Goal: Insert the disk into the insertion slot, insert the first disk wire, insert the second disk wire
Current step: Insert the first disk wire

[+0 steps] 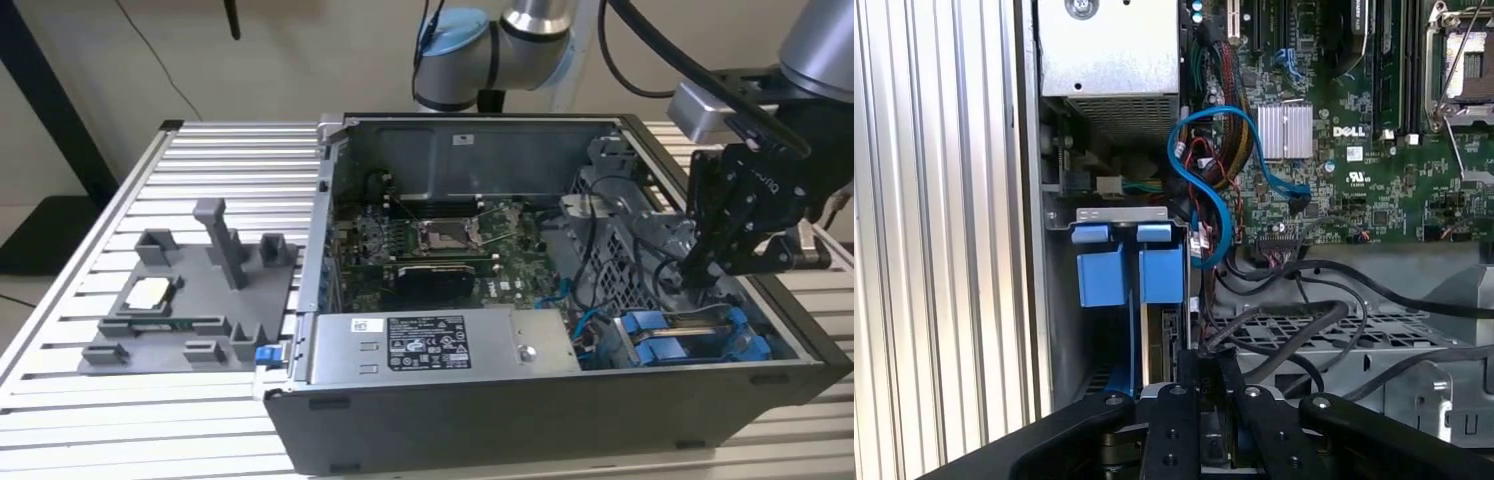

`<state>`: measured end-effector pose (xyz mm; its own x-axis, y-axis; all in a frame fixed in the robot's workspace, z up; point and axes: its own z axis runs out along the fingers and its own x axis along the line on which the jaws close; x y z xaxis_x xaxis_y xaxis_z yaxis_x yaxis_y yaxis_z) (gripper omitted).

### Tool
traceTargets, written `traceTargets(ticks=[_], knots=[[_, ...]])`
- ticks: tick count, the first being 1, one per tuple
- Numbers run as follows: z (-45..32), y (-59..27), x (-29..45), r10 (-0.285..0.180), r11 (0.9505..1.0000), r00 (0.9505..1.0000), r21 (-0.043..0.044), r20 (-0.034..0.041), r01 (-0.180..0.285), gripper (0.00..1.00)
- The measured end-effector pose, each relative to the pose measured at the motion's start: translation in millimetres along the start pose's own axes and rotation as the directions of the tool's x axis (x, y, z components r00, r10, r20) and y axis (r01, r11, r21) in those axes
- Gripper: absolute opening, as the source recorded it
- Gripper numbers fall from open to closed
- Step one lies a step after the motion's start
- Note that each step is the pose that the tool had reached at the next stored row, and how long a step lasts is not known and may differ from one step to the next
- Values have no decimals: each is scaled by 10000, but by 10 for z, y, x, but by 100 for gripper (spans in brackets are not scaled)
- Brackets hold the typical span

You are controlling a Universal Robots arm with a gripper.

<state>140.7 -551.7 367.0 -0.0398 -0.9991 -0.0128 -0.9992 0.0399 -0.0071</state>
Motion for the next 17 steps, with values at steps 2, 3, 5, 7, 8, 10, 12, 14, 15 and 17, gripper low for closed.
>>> traceTargets(ticks=[2,3,5,7,8,10,12,14,15,17], knots=[[6,-2,0,0,10000,10000,0,0,0,19],[8,-2,0,0,10000,10000,0,0,0,19],[14,-3,0,1,10000,10000,0,1,-1,19],[20,-5,0,0,10000,10000,0,1,0,19],[22,-6,0,0,10000,10000,0,0,0,19],[31,-12,0,-1,10000,10000,-1,4,1,19],[47,-22,1,0,10000,10000,-2,2,0,19],[62,-35,10,0,10000,10000,-3,-1,0,19],[71,-45,19,0,10000,10000,-6,0,0,19],[88,-69,36,1,10000,10000,-12,0,-1,19]])
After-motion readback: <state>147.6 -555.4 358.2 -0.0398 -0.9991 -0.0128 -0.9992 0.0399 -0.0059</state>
